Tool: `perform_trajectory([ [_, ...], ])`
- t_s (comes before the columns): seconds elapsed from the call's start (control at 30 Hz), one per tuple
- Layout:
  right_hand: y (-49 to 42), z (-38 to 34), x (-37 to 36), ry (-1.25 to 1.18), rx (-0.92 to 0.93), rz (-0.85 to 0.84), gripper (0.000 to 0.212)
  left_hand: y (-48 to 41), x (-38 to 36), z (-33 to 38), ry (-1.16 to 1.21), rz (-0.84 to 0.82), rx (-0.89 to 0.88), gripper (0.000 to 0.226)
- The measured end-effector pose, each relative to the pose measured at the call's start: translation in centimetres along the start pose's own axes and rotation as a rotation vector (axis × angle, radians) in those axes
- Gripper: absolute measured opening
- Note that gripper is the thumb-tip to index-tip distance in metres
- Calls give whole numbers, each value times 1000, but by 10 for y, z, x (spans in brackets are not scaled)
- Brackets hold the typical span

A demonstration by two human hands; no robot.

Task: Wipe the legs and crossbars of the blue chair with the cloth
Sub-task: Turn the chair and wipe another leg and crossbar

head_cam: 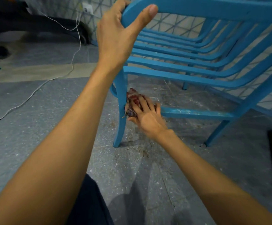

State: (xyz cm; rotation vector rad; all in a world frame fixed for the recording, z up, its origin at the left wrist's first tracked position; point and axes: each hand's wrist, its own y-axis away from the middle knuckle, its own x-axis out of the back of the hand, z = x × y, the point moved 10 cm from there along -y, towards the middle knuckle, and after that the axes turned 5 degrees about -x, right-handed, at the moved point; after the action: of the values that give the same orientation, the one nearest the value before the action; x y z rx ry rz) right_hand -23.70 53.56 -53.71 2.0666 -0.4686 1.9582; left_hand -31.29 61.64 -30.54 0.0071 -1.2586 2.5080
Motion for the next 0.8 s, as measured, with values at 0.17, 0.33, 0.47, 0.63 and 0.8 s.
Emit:
perform_trajectory([
  [0.17, 19, 64, 4, 80, 29, -55, 64, 5, -9, 13, -19, -84, -43, 18],
  [0.33, 14, 108, 0, -83, -252, -164, 64, 18, -10, 2, 22, -186, 42, 27],
  [0.47, -2, 46, -5, -162, -228, -155, 57, 49, -6, -19, 16, -149, 187, 35],
  [0.63, 6, 35, 3, -42, -19, 16, 51, 75, 12, 36, -322, 192, -53, 53],
  [0.8, 22, 114, 3, -64, -90, -39, 52, 96, -50, 83, -228, -173, -352, 34],
])
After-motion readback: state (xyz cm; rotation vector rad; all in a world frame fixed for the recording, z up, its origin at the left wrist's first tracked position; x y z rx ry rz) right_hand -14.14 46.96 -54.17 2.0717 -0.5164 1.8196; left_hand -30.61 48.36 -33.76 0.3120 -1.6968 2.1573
